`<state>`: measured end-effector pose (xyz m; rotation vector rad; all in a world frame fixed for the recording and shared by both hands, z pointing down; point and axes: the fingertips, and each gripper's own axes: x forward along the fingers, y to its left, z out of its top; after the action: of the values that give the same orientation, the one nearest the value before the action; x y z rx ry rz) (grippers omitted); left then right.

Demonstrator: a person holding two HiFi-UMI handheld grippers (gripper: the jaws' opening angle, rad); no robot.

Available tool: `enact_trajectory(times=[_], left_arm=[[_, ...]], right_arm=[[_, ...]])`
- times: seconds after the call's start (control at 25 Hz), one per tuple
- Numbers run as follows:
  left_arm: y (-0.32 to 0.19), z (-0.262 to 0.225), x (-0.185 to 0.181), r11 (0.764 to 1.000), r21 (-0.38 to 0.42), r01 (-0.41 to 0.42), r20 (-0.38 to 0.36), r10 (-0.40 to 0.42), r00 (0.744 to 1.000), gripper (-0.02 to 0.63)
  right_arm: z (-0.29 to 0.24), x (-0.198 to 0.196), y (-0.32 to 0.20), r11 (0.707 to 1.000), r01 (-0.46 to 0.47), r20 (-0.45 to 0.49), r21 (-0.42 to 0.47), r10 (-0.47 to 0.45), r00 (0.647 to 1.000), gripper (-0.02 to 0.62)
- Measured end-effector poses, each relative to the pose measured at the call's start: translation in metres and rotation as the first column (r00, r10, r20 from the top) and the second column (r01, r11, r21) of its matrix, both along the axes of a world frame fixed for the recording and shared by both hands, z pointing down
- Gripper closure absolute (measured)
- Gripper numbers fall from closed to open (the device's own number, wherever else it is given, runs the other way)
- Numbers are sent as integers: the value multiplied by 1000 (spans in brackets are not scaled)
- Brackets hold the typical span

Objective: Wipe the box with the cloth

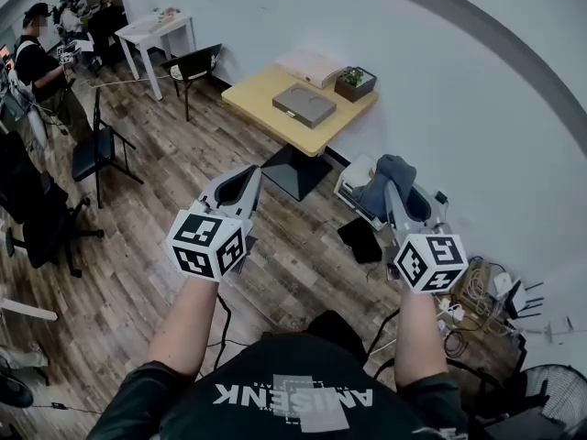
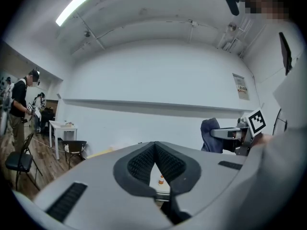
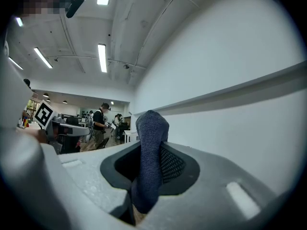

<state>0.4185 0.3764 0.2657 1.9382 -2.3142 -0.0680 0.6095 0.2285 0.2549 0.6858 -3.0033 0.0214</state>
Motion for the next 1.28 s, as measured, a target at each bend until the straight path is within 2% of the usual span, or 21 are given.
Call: enact_trajectory(times=[0.24, 0.36, 0.68, 0.92, 1.28], left_arm=[[-20, 8, -22, 1000, -3, -24, -34, 24, 999, 609], [-38, 11, -45, 1000, 2, 15, -33, -15, 999, 609], [-120, 7, -98, 997, -1, 77, 4, -77, 997, 609], [-179, 5, -121, 997, 25, 70, -28, -69, 997, 609], [-261, 23, -142, 996, -47, 81, -23, -82, 996, 609]], right_arm=[[-5, -33, -17, 999, 28, -2, 28, -28, 1000, 509], [-5, -57, -39, 998, 54, 12, 46, -54, 998, 509], [2, -115, -140, 994, 105, 31, 17, -106, 994, 509], [12, -142, -215, 991, 130, 37, -24, -129, 991, 509], [32, -165, -289, 984, 165, 15, -64, -164, 986, 509]])
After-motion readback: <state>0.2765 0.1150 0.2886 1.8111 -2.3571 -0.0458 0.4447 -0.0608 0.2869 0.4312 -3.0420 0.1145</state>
